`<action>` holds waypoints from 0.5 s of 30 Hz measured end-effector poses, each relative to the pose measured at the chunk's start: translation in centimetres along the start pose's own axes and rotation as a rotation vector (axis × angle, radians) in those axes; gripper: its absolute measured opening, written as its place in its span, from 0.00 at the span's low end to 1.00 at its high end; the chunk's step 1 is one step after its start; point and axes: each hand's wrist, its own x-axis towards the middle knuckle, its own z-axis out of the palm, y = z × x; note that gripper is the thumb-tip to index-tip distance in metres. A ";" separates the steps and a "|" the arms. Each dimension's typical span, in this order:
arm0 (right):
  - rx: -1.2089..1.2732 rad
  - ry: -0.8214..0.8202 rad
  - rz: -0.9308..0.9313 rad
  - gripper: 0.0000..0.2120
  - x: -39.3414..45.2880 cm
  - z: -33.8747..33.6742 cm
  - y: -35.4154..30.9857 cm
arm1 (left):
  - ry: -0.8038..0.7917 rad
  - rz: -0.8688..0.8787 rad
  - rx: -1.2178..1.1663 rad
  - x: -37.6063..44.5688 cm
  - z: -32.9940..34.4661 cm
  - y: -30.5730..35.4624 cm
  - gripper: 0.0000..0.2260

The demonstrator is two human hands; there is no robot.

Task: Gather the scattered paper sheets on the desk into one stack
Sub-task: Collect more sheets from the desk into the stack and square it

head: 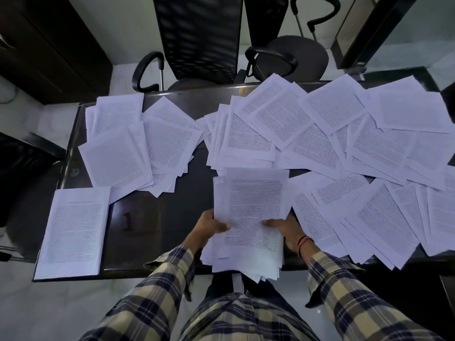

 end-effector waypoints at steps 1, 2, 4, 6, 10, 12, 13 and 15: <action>0.002 -0.032 -0.063 0.26 -0.6 0.2 -0.8 | 0.004 0.024 -0.021 -0.3 -0.6 0.3 0.19; 0.003 -0.053 -0.134 0.26 -1.1 0.3 -1.5 | 0.019 0.044 -0.036 -0.8 -1.0 0.7 0.19; -0.038 -0.015 -0.247 0.22 -1.8 1.0 -3.4 | 0.051 0.107 -0.086 -1.2 -1.8 2.1 0.24; -0.104 0.077 -0.323 0.16 -1.9 2.1 -5.9 | 0.092 0.191 -0.150 -1.5 -2.2 4.3 0.30; -0.061 0.105 -0.526 0.15 -2.6 4.4 -10.7 | 0.189 0.456 -0.186 -2.1 -2.8 8.8 0.24; 0.000 0.106 -0.601 0.17 -2.9 5.0 -12.3 | 0.235 0.526 -0.184 -2.3 -2.9 10.2 0.20; 0.000 0.118 -0.611 0.16 -3.0 5.3 -12.8 | 0.250 0.540 -0.197 -2.3 -2.9 10.7 0.20; -0.005 0.128 -0.616 0.15 -3.0 5.7 -13.2 | 0.265 0.537 -0.213 -2.4 -2.7 11.2 0.25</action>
